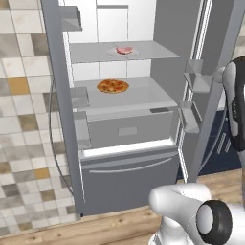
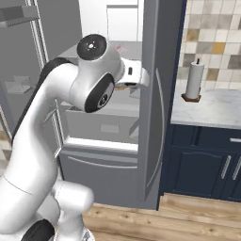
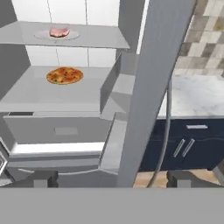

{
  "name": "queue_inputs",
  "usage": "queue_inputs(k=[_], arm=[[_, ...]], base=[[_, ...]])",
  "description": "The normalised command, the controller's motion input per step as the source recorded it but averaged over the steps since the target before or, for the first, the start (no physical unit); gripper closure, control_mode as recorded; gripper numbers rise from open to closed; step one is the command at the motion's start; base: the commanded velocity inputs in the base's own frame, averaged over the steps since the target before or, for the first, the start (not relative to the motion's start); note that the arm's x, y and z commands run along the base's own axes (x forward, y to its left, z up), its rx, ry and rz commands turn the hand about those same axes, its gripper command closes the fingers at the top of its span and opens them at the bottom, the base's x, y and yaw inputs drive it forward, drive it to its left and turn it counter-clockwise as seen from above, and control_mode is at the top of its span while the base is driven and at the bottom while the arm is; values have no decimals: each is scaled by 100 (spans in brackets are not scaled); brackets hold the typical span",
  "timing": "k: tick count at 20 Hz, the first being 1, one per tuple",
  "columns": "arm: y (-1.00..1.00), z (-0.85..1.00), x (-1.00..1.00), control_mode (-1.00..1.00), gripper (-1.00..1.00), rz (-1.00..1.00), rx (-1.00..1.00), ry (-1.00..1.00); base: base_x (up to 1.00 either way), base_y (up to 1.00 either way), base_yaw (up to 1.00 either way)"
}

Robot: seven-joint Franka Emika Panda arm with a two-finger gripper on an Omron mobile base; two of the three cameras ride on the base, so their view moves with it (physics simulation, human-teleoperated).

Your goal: Retrieve the steak from the fridge and place it on the saucepan with marinade on the stove.

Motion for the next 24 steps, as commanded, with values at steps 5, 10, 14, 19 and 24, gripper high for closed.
queue_inputs(k=[5, 10, 14, 19, 24], arm=[[100, -21, 3, -100, -100, -25, -18, -4], [63, 2, 9, -100, -100, -34, -7, -13], [25, 0, 2, -100, -100, -23, 3, -18], [2, 0, 22, -100, -100, -18, 7, -18], [0, -4, 30, -100, -100, -13, 1, -14]], base=[[0, 0, 0], [0, 0, 0], [0, 0, 0], [0, 0, 0], [0, 0, 0]])
